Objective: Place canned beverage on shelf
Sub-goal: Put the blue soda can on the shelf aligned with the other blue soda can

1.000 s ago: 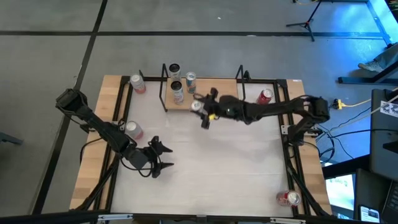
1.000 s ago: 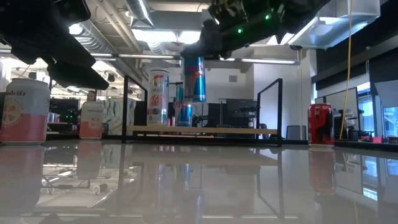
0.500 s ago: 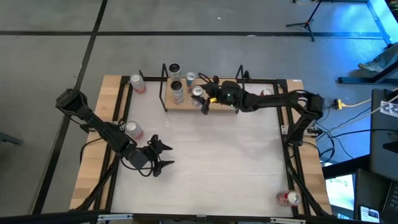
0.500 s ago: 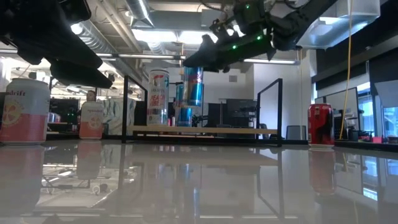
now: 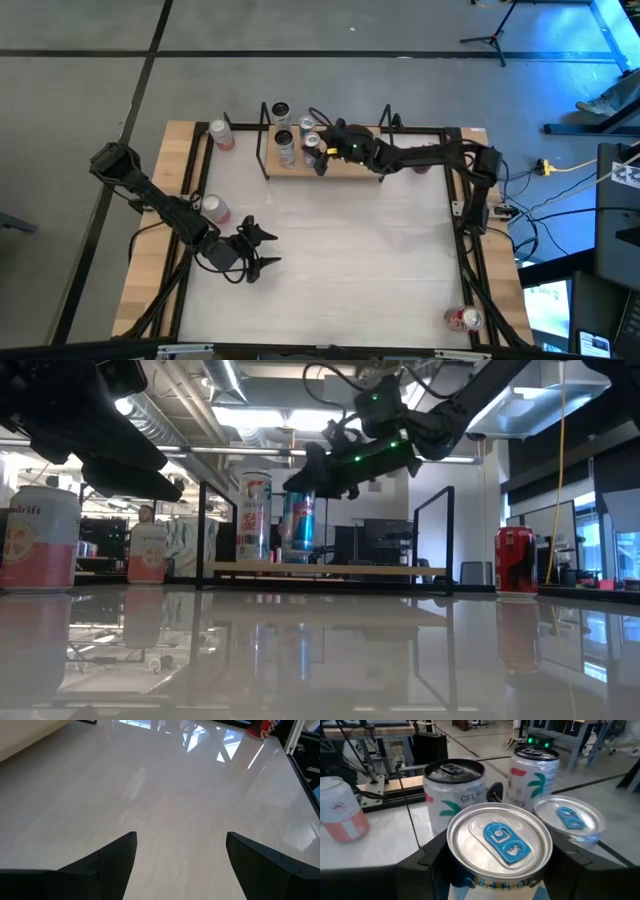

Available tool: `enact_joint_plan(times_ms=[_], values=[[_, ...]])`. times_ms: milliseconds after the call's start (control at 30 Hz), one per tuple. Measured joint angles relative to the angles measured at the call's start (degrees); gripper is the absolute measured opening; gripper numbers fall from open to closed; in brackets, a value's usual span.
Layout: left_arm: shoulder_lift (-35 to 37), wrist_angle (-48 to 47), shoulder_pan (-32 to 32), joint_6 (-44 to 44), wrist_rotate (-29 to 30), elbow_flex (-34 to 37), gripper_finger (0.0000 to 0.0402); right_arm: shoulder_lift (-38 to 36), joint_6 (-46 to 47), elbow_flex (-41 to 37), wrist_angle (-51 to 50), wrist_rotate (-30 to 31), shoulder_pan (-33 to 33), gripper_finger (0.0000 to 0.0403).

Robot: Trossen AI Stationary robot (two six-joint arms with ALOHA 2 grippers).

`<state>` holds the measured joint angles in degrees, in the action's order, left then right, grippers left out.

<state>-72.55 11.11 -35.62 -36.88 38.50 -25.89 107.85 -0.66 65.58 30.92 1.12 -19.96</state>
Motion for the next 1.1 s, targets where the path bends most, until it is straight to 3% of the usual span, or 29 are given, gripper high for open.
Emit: enact_joint_plan(times_ms=[1100], values=[[0.0, 0.1, 0.0, -0.1, -0.5, 0.0, 0.0297, 5.1, -0.8, 2.3, 1.4, 0.9, 0.1, 0.0263]])
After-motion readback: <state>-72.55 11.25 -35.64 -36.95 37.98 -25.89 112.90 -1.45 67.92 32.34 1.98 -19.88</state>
